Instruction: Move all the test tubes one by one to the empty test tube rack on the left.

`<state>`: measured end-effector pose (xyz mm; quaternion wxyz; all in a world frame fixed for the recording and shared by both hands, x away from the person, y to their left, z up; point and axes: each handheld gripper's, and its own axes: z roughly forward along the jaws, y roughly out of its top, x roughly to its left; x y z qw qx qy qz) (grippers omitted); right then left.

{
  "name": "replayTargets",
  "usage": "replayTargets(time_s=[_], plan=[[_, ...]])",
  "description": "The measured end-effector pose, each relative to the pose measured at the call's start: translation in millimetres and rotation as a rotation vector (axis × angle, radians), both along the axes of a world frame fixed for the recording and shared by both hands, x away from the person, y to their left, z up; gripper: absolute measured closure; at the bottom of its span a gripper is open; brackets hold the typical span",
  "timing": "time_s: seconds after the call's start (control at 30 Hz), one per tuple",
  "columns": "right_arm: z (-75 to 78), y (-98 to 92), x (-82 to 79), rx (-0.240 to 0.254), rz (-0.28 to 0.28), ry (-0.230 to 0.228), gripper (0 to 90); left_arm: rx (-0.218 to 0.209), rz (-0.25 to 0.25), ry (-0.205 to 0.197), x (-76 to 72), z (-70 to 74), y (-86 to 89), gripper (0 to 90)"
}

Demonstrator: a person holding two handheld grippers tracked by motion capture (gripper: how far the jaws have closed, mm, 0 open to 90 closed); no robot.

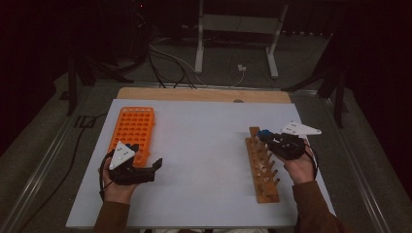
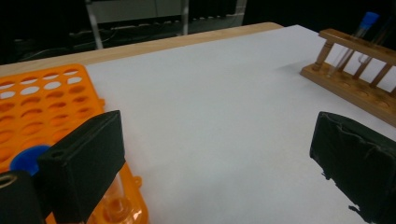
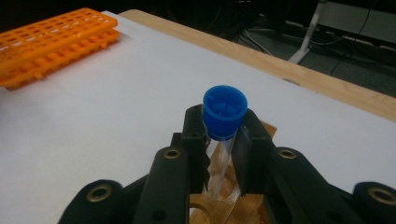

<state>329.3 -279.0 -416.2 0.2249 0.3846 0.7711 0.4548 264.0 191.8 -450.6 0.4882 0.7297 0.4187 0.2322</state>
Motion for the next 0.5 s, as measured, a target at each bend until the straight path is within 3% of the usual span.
replayTargets(time_s=[0.2,0.5], plan=[[17.2,-1.2,-3.7,0.013,0.008,-0.021,77.0,0.013,-0.03,-0.031,1.7,0.3,-6.1,5.2],[29.7,9.5,-7.9,0.044,0.062,-0.03,77.0,0.012,-0.039,-0.033,7.3,1.6,-13.7,6.1]])
